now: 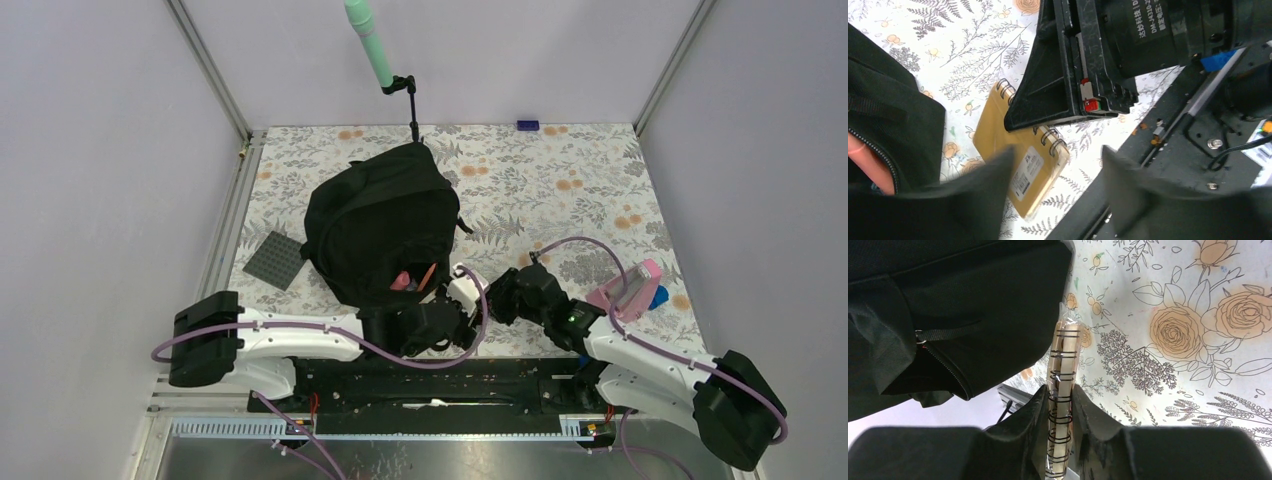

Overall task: Pack the student bag
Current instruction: Pick up the book from the center of the board, then place the book in the student bag.

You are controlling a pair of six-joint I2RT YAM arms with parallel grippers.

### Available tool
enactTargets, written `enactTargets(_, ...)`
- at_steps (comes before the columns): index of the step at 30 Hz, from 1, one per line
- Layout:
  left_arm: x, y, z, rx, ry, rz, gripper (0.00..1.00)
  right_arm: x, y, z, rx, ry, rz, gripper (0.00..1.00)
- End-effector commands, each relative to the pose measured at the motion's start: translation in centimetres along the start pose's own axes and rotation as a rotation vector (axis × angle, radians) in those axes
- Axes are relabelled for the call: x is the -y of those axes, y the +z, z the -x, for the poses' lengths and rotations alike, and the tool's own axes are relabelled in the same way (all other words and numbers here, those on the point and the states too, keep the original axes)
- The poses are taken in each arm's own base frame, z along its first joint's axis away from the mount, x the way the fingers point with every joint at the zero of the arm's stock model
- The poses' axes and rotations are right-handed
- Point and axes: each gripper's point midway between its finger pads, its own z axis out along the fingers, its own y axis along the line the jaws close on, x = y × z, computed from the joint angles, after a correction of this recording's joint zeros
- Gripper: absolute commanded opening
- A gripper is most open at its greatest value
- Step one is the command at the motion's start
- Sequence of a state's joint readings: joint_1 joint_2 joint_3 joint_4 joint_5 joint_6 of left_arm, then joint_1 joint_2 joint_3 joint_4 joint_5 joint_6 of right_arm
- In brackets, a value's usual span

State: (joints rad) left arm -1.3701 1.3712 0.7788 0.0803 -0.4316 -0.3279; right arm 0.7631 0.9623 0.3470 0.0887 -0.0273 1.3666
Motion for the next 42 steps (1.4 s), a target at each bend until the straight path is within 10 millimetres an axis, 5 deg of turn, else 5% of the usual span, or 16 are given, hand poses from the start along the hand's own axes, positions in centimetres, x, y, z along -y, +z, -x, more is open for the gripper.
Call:
enactTargets(1, 0.6, -1.8, 3.9, 0.112, -0.046, -0.047, 0.82, -1.0, -0.5, 1.0, 0.067, -0.005, 0.062, 0.06)
enactTargets(5, 0.7, -2.9, 5.2, 0.093, -0.009, -0.066, 0.95, -0.1, -1.1, 2.2, 0.140, -0.023, 0.052, 0.00)
enactTargets(13, 1.1, -6.6, 8.6, 0.016, 0.003, -0.226, 0.99, -0.4, -4.2, 5.2, 0.303, -0.242, 0.024, 0.00)
enactTargets(23, -5.2, -11.5, 14.3, 0.038, 0.001, -0.219, 0.99, -3.7, -10.3, 8.7, 0.458, -0.696, -0.009, 0.00)
enactTargets(34, -11.8, -12.7, 14.2, 0.063, -0.023, -0.101, 0.99, -9.4, -12.2, 3.5, 0.274, -1.217, 0.360, 0.00)
enactTargets(42, -11.6, -13.8, 13.4, 0.149, -0.038, -0.176, 0.99, -12.8, -11.2, -0.6, 0.110, -1.348, 0.568, 0.00)
